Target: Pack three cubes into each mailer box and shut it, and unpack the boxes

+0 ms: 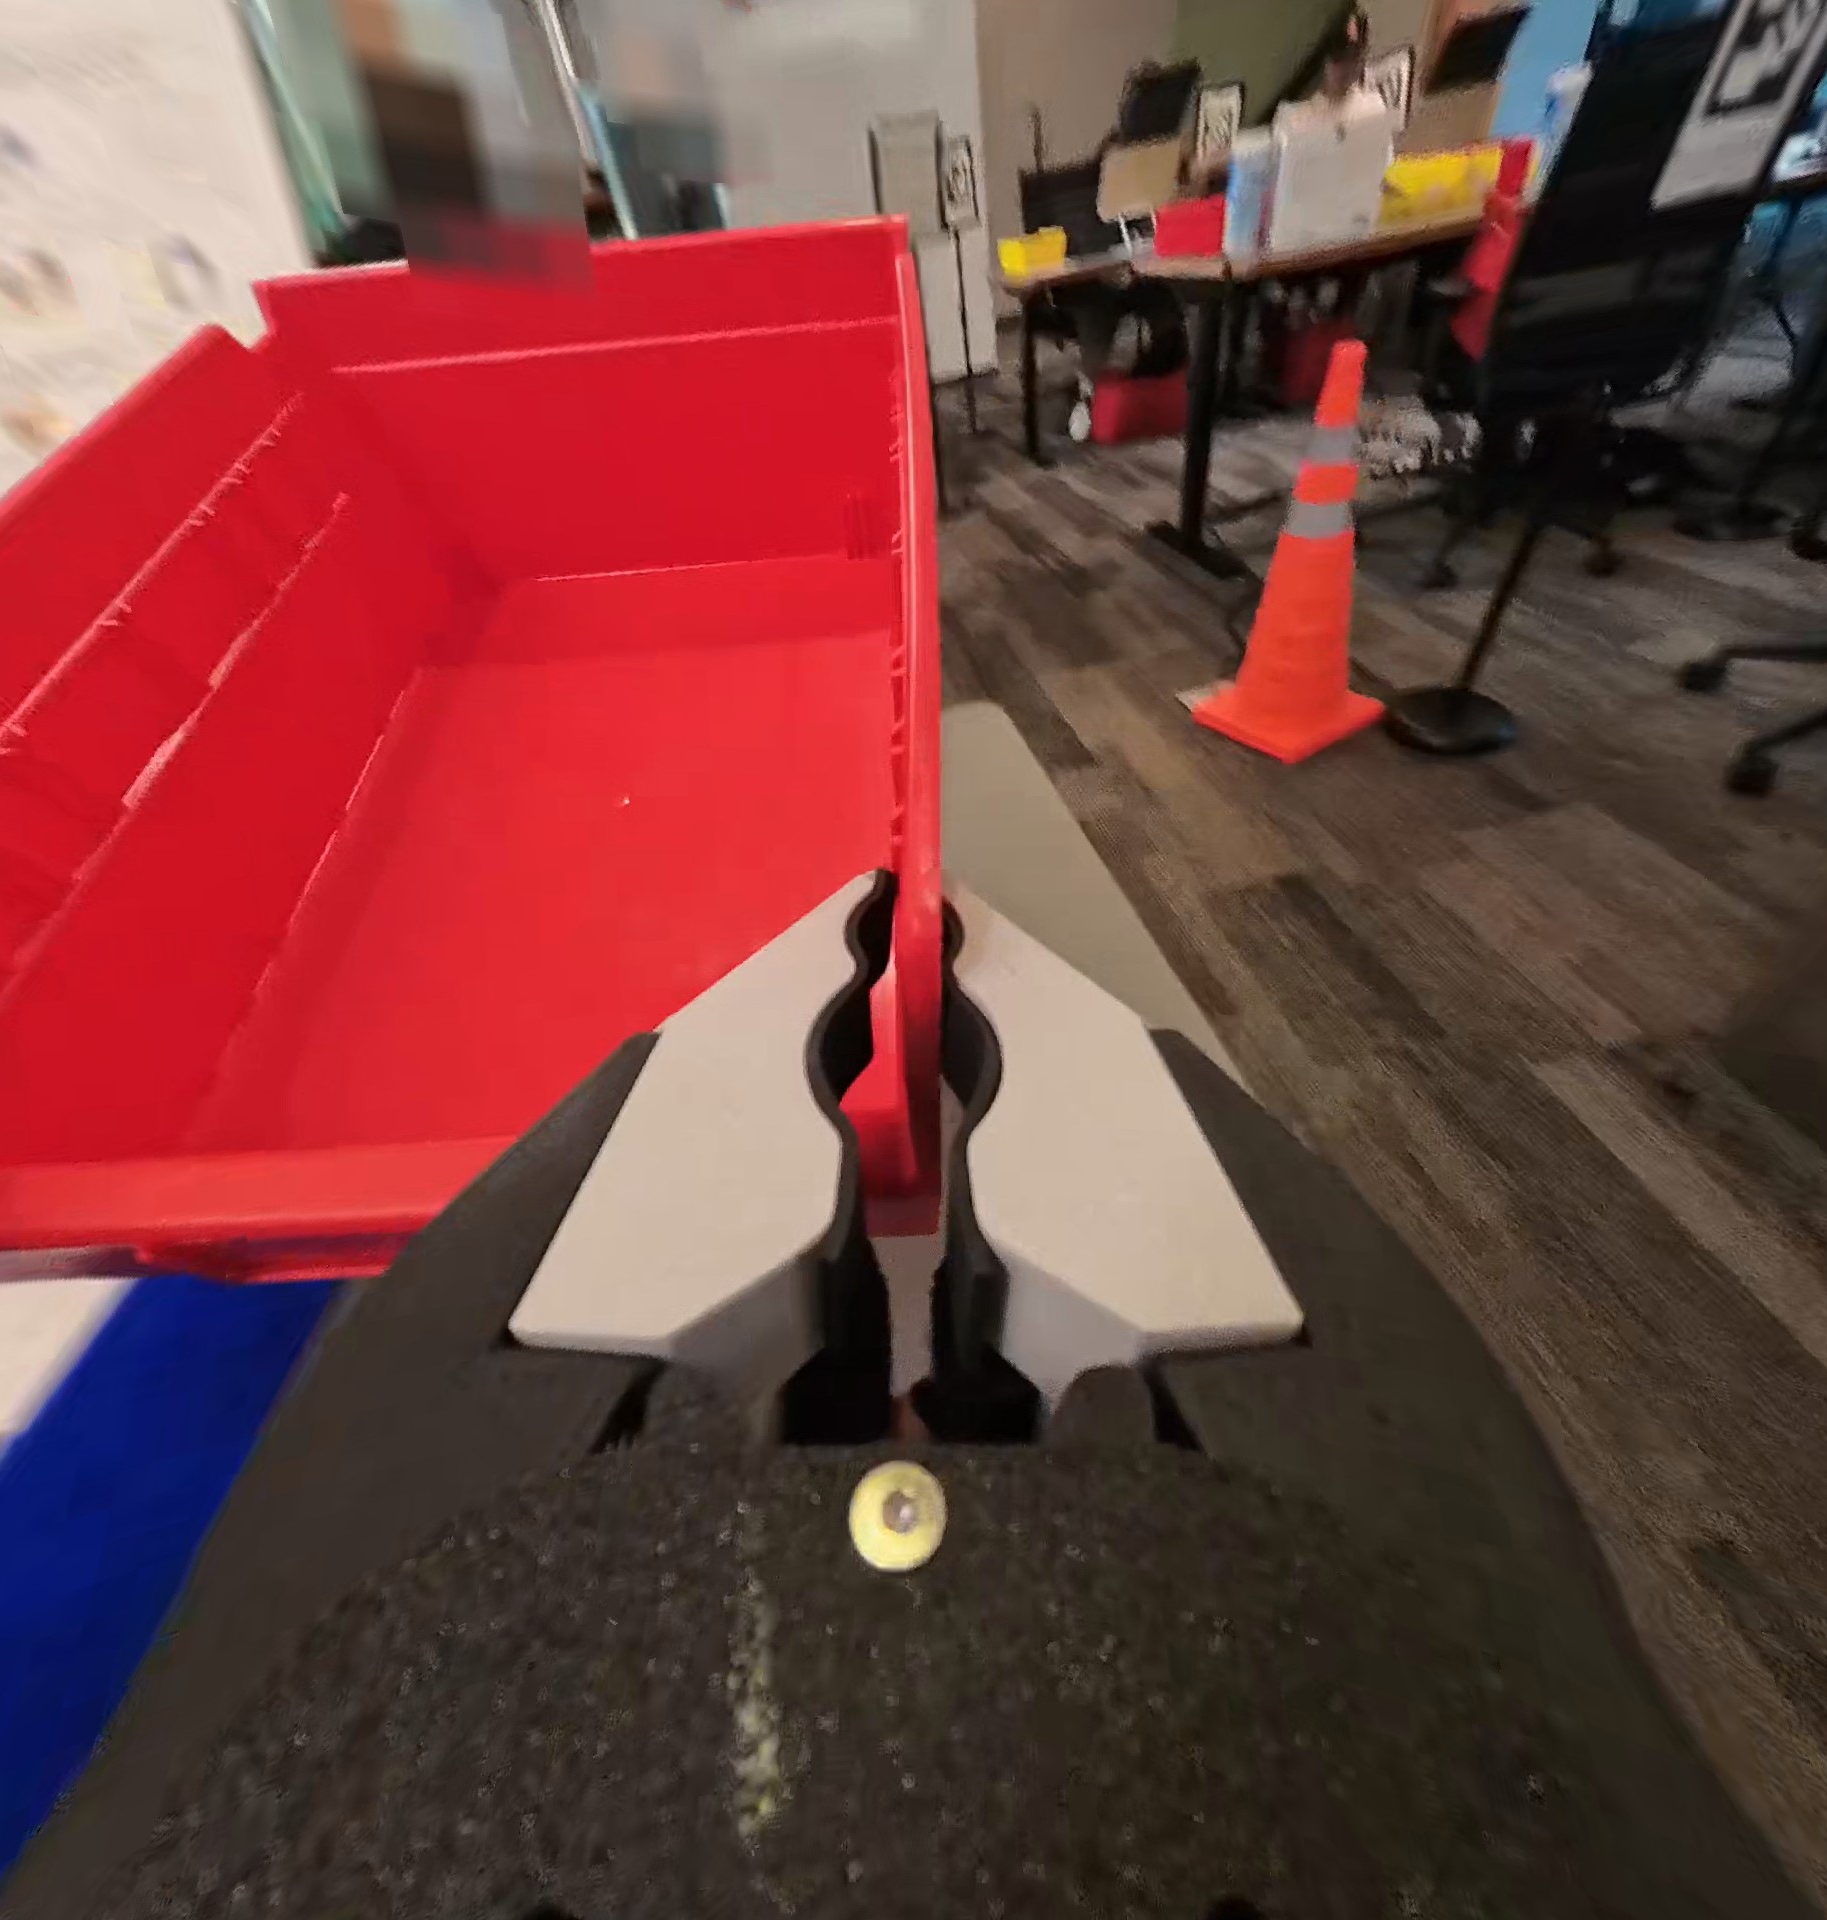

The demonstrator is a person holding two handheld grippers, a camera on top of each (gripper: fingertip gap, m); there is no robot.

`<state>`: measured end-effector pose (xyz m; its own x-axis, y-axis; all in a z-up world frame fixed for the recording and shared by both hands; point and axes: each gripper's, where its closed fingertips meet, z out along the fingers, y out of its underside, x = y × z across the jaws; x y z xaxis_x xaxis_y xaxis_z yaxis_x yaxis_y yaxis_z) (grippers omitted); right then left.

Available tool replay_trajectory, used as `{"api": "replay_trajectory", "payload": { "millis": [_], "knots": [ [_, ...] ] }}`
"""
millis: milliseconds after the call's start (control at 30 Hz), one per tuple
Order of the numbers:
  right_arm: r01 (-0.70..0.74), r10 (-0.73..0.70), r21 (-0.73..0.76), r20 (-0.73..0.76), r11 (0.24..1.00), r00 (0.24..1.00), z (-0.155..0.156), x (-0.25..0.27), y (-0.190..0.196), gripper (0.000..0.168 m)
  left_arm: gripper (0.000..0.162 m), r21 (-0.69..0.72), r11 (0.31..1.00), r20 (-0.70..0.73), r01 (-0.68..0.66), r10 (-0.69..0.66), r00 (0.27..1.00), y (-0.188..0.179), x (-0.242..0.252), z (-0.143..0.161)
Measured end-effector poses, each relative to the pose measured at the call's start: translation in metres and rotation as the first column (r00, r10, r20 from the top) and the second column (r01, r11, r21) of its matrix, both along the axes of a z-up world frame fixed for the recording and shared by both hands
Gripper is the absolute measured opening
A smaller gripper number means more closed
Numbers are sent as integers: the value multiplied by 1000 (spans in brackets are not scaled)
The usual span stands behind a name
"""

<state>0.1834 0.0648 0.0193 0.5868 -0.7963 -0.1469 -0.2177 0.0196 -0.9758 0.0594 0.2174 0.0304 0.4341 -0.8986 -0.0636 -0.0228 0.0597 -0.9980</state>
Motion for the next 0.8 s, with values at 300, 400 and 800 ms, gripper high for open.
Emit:
{"api": "replay_trajectory", "payload": {
  "millis": [300,400,800],
  "knots": [
    [-157,125,-130,-226,979,966,-139,52,21,3,3,-102,993,-320,-59,23,947,2,43,-158],
    [-194,131,-276,-231,941,964,-169,48,26,4,6,-185,982,-345,-47,-21,939,7,38,-178],
    [-152,111,-363,-131,919,985,-183,51,24,7,28,-169,957,-196,236,-267,943,-37,-22,-113]
  ]
}}
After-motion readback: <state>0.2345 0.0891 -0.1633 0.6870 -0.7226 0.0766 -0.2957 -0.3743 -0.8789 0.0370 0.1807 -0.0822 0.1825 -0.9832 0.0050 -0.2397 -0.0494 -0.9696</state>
